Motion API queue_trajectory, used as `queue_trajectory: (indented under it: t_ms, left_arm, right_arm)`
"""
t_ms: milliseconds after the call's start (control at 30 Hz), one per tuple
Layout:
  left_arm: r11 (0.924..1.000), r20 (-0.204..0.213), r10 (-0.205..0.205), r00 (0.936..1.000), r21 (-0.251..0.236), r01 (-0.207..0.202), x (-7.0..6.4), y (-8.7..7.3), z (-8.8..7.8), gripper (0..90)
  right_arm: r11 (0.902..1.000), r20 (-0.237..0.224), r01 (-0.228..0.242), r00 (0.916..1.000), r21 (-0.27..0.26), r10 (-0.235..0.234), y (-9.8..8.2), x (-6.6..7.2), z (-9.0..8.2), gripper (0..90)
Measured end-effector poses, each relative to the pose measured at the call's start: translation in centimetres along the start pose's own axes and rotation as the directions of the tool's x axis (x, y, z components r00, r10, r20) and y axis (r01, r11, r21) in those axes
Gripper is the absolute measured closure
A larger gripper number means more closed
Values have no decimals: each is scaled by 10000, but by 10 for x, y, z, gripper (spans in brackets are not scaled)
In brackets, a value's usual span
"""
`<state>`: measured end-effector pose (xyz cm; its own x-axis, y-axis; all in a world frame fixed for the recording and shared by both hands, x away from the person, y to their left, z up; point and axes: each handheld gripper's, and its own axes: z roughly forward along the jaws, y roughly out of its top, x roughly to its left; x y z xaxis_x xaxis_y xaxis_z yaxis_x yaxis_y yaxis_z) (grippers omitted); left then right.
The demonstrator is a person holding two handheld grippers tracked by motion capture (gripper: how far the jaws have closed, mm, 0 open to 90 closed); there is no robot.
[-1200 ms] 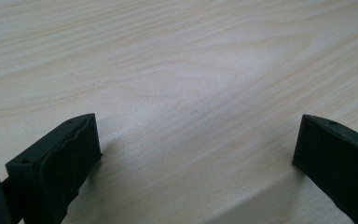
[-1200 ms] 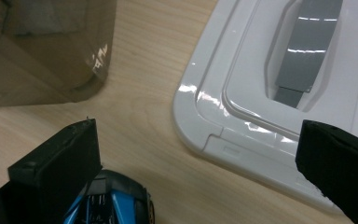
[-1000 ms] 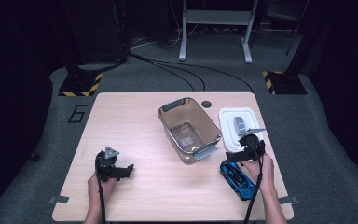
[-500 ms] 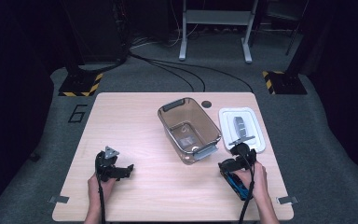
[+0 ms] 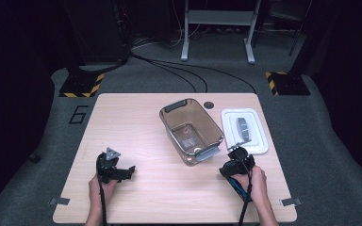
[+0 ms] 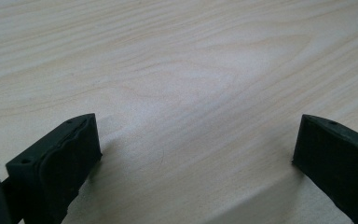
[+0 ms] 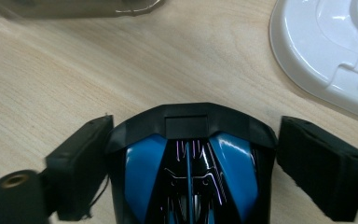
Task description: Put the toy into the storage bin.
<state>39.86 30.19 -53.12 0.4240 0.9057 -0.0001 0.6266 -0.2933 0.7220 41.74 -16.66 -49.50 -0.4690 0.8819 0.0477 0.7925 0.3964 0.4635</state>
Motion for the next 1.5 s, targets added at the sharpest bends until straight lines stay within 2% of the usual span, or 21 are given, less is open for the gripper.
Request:
queue_trajectory:
  t_ms: [100,167,233,367,500,533,700,1033,1267,1500]
  left_arm:
    - [10000,21,58,10000,57,-58,0,0,0,5]
    - [10000,-5,37,10000,-25,-37,0,0,0,5]
    - [10000,4,24,10000,5,-24,0,0,0,5]
    - [9999,45,102,9999,102,-102,1,0,-1,5]
    - [10000,22,60,10000,16,-61,1,0,0,5]
    - [10000,-4,43,10000,-25,-43,0,0,0,5]
    - [10000,-2,38,10000,-24,-38,0,0,0,5]
    - [10000,-3,44,10000,-20,-44,0,0,0,5]
    - [10000,-3,37,10000,-27,-37,0,0,0,5]
    - [10000,-3,42,10000,-22,-42,0,0,0,5]
  right_arm:
    - [10000,-9,-70,10000,55,70,0,1,0,146]
    - [9999,15,64,10000,114,-64,1,2,0,179]
    - [10000,-42,7,10000,81,-7,2,4,-1,219]
    - [9994,38,152,9999,298,-153,4,5,1,220]
    - [9994,8,154,9999,301,-154,4,4,1,231]
    - [9995,34,37,10000,298,-38,3,5,0,233]
    - [9994,112,147,9998,310,-151,4,4,-1,237]
    - [9996,180,133,9998,-244,-128,4,3,-17,239]
    - [9984,358,272,9990,-487,-254,5,0,-35,240]
    - [9944,480,344,9984,-995,-298,8,0,-58,242]
